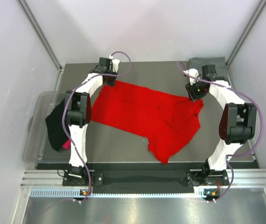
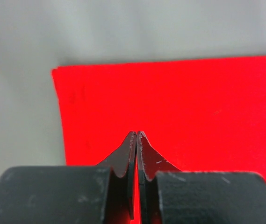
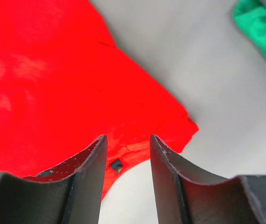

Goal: Fold and stack the t-shirts
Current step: Fold the tshirt

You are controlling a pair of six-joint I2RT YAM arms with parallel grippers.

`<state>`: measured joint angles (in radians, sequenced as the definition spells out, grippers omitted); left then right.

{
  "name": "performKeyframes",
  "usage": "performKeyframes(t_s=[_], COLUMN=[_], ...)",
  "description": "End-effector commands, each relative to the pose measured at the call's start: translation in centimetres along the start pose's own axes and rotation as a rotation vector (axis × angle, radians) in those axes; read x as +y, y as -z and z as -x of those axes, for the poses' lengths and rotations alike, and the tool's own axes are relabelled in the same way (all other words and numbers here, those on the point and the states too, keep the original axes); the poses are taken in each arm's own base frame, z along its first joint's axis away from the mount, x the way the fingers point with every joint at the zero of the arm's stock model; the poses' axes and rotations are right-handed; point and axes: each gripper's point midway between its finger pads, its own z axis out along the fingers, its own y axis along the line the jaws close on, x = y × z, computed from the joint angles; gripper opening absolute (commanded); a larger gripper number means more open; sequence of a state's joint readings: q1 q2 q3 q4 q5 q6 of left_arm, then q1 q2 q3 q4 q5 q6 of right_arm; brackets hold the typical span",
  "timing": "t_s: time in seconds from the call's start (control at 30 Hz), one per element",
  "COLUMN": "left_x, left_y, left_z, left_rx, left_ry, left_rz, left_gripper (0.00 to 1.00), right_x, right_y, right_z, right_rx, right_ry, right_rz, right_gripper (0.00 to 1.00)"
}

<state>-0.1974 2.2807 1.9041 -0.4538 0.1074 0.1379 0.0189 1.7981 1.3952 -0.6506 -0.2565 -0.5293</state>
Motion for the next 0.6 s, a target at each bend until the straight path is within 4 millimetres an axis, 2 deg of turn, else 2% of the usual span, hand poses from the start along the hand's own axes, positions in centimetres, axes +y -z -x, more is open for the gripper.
performKeyframes(t_s=[0.0, 0.03, 0.07, 0.17, 0.23, 0.43, 0.53, 0.57], left_x=[0.3, 0.3, 0.5, 0.7, 0.9, 1.7, 2.1, 2.3], left_y=[-0.5, -0.7, -0.9, -1.6, -2.3, -3.3, -4.2, -4.3], left_z=[-0.2, -0.3, -0.3, -0.9, -1.7, -2.1, -3.0, -2.7], left_rx=[0.036, 0.041, 0.042, 0.060, 0.085, 0.107, 0.137, 0.133], left_ry=[-0.011, -0.015, -0.017, -0.015, -0.015, 0.011, 0.019, 0.017], left_rz=[0.005, 0.008, 0.015, 0.025, 0.033, 0.055, 0.071, 0.076], left_gripper=[0.04, 0.04, 0.04, 0.04, 0.04, 0.04, 0.04, 0.04], right_x=[-1.3, -1.6, -2.9, -4.3, -5.1, -7.2, -8.2, -8.3], right_y=[-2.0, -2.3, -2.4, -3.6, -4.3, -5.4, -6.0, -6.1], right_z=[-1.1, -1.2, -2.2, -3.7, -4.8, -7.7, -8.5, -8.6], right_rx=[0.025, 0.028, 0.043, 0.088, 0.117, 0.187, 0.206, 0.208], right_ry=[-0.020, -0.021, -0.051, -0.090, -0.117, -0.165, -0.183, -0.187], right_rz=[-0.036, -0.046, -0.072, -0.102, -0.108, -0.159, -0.166, -0.166], right_gripper=[0.42, 0.42, 0.42, 0.42, 0.41, 0.41, 0.41, 0.41])
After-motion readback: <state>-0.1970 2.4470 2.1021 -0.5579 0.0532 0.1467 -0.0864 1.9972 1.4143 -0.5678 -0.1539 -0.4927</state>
